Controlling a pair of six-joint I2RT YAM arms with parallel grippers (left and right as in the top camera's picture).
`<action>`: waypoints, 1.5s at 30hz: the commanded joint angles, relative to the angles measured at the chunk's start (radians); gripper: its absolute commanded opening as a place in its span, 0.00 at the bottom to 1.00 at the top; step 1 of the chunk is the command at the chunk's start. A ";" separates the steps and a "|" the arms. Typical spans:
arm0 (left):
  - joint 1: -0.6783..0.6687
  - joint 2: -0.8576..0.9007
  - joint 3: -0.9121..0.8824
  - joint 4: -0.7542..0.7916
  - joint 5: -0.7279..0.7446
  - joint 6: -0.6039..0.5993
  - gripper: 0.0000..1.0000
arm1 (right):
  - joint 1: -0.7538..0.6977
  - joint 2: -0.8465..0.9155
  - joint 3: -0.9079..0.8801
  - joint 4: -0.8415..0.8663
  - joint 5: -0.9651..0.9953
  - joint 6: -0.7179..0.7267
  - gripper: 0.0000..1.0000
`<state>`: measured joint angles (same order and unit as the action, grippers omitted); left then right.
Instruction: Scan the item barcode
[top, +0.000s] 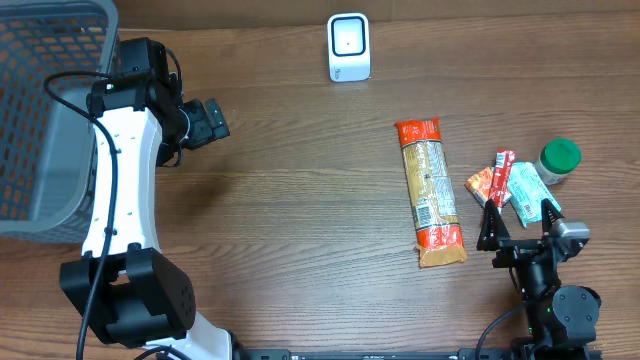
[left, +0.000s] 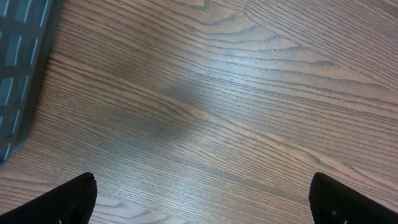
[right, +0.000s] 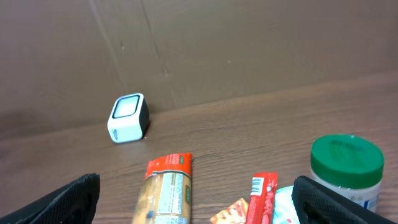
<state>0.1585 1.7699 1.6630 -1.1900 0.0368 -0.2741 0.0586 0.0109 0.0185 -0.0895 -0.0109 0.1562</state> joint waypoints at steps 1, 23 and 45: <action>-0.002 0.002 0.017 -0.002 -0.003 0.016 1.00 | -0.004 -0.008 -0.011 0.005 -0.008 -0.114 1.00; -0.001 0.002 0.017 -0.002 -0.003 0.016 1.00 | -0.004 -0.008 -0.011 0.005 -0.006 -0.124 1.00; -0.037 -0.045 0.017 -0.002 -0.003 0.016 1.00 | -0.004 -0.008 -0.011 0.005 -0.006 -0.124 1.00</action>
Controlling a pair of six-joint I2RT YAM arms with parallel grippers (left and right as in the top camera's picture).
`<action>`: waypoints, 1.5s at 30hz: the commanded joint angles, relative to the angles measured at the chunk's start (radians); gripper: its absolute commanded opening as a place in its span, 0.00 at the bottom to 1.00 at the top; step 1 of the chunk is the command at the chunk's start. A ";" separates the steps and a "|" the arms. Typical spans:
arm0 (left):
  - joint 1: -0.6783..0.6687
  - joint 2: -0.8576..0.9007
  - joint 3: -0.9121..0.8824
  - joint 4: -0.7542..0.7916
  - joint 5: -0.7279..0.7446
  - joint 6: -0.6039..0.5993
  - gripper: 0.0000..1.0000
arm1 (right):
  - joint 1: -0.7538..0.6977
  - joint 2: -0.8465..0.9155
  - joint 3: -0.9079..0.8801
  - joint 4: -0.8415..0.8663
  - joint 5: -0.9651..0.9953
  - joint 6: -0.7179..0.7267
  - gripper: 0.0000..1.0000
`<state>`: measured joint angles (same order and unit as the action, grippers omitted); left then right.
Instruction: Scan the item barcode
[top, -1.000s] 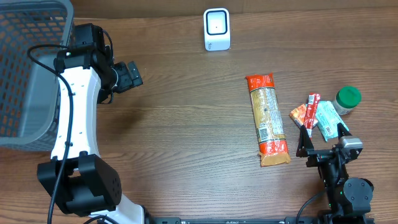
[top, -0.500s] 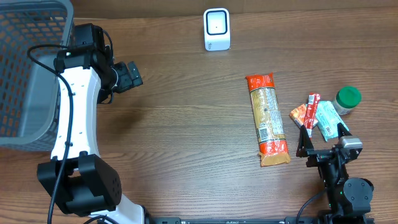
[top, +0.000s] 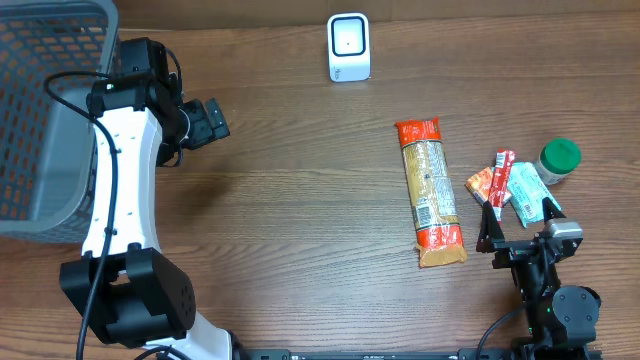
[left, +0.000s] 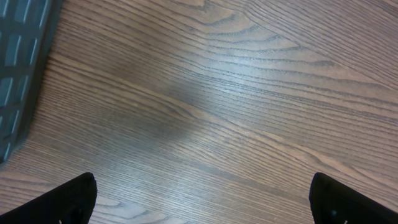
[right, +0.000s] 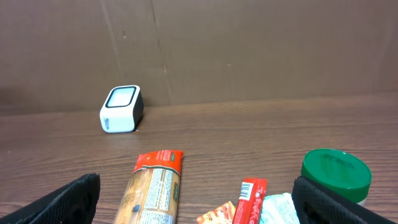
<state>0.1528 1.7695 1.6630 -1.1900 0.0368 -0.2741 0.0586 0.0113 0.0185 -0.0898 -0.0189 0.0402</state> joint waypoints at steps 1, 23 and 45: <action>-0.047 -0.068 0.017 -0.002 -0.003 0.016 1.00 | -0.004 -0.008 -0.011 0.006 0.002 -0.008 1.00; -0.239 -0.771 0.017 -0.018 -0.003 0.016 1.00 | -0.004 -0.008 -0.011 0.006 0.002 -0.008 1.00; -0.194 -1.138 -0.372 -0.018 -0.003 0.016 1.00 | -0.004 -0.008 -0.011 0.006 0.002 -0.008 1.00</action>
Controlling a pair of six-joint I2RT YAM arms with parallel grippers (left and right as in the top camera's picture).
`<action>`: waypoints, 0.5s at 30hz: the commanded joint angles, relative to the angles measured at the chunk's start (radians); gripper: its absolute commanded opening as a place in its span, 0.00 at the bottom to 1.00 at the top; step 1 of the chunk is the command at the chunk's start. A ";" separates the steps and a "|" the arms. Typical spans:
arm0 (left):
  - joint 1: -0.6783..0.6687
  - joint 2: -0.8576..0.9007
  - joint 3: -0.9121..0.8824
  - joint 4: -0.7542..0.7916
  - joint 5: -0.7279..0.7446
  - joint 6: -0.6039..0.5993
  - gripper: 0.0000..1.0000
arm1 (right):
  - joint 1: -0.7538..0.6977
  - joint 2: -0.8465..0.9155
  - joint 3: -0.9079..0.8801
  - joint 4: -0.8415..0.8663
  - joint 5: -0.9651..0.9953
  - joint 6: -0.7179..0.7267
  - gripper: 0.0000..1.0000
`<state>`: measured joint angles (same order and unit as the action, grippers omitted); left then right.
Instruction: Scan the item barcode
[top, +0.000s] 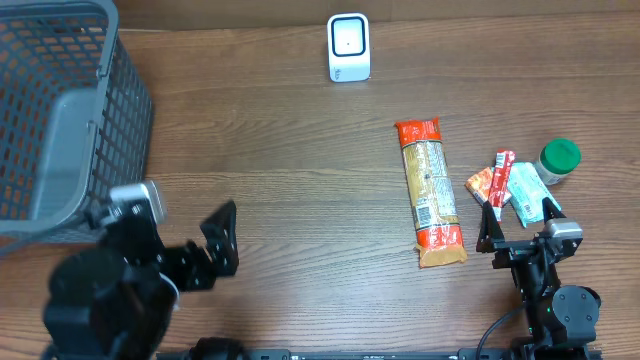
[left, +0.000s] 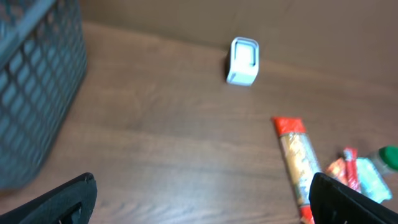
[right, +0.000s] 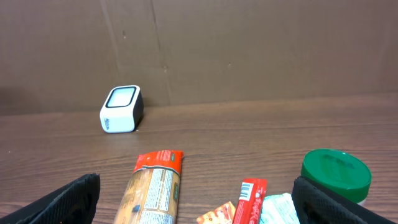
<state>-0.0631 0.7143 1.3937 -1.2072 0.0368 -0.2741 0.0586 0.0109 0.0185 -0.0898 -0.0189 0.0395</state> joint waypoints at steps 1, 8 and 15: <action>0.031 -0.113 -0.142 -0.001 -0.003 0.016 1.00 | -0.004 -0.008 -0.011 0.006 0.002 -0.007 1.00; 0.110 -0.303 -0.399 0.000 -0.116 0.027 1.00 | -0.004 -0.008 -0.011 0.006 0.002 -0.007 1.00; 0.125 -0.475 -0.608 0.071 -0.115 0.027 1.00 | -0.004 -0.008 -0.011 0.006 0.002 -0.007 1.00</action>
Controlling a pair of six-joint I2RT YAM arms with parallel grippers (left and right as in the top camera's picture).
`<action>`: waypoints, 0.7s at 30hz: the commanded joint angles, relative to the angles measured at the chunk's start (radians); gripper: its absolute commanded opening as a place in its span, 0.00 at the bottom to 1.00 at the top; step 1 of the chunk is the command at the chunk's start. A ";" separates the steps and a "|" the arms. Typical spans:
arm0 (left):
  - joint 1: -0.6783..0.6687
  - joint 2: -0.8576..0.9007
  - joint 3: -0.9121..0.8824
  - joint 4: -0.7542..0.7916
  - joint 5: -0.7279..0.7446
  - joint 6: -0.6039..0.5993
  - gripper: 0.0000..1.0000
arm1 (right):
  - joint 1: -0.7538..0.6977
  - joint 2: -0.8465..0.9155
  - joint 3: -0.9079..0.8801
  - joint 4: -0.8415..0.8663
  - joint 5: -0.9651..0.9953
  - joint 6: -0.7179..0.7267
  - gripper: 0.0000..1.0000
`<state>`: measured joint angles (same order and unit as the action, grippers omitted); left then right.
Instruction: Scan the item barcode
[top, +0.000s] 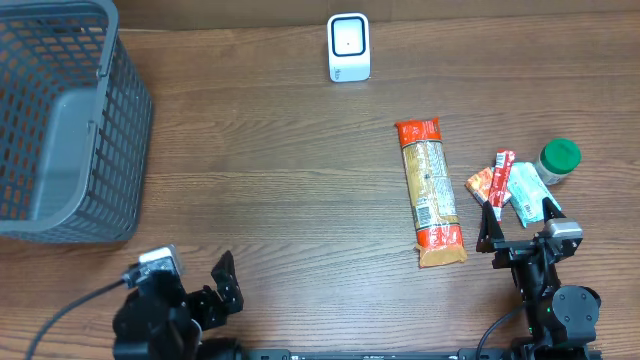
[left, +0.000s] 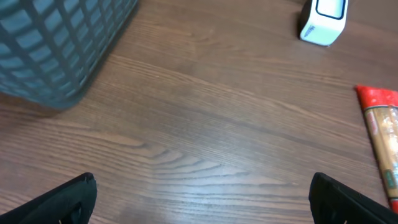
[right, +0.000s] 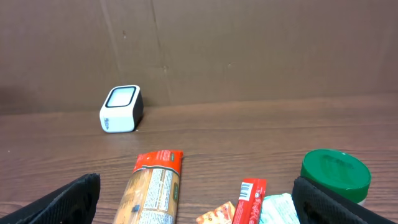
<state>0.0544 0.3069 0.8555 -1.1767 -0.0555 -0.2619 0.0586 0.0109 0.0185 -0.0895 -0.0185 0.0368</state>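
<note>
The white barcode scanner (top: 349, 47) stands at the table's far edge, also seen in the wrist views (left: 323, 18) (right: 122, 109). A long packet with red ends (top: 431, 193) (right: 154, 190) lies right of centre, label up. My left gripper (top: 185, 278) sits open at the front left edge, over bare wood (left: 202, 199). My right gripper (top: 518, 222) is open at the front right, low behind the small items (right: 196, 199). Neither holds anything.
A grey mesh basket (top: 60, 120) (left: 56, 43) fills the back left. Right of the long packet lie a red stick packet (top: 500, 177), an orange sachet (top: 481, 185), a teal packet (top: 527, 190) and a green-lidded jar (top: 559, 160).
My left arm has drawn back closer to the front edge and sits lower; its camera now looks down on the wood near the basket. The right arm and the items have not moved.
My left gripper stayed open beside the basket at the back left for the first two moments. It then stood at the front left, and now lies at the front edge. The right wrist camera levelled slightly early on. No item has shifted.
</note>
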 joint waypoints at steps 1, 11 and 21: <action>0.007 -0.085 -0.090 0.071 -0.022 0.014 1.00 | -0.004 -0.008 -0.011 0.005 0.001 -0.004 1.00; 0.002 -0.199 -0.303 0.775 0.164 0.014 1.00 | -0.004 -0.008 -0.011 0.005 0.001 -0.005 1.00; -0.029 -0.303 -0.550 1.389 0.187 0.015 1.00 | -0.004 -0.008 -0.011 0.005 0.001 -0.005 1.00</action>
<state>0.0322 0.0158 0.3561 0.1566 0.1143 -0.2592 0.0586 0.0109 0.0185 -0.0902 -0.0189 0.0372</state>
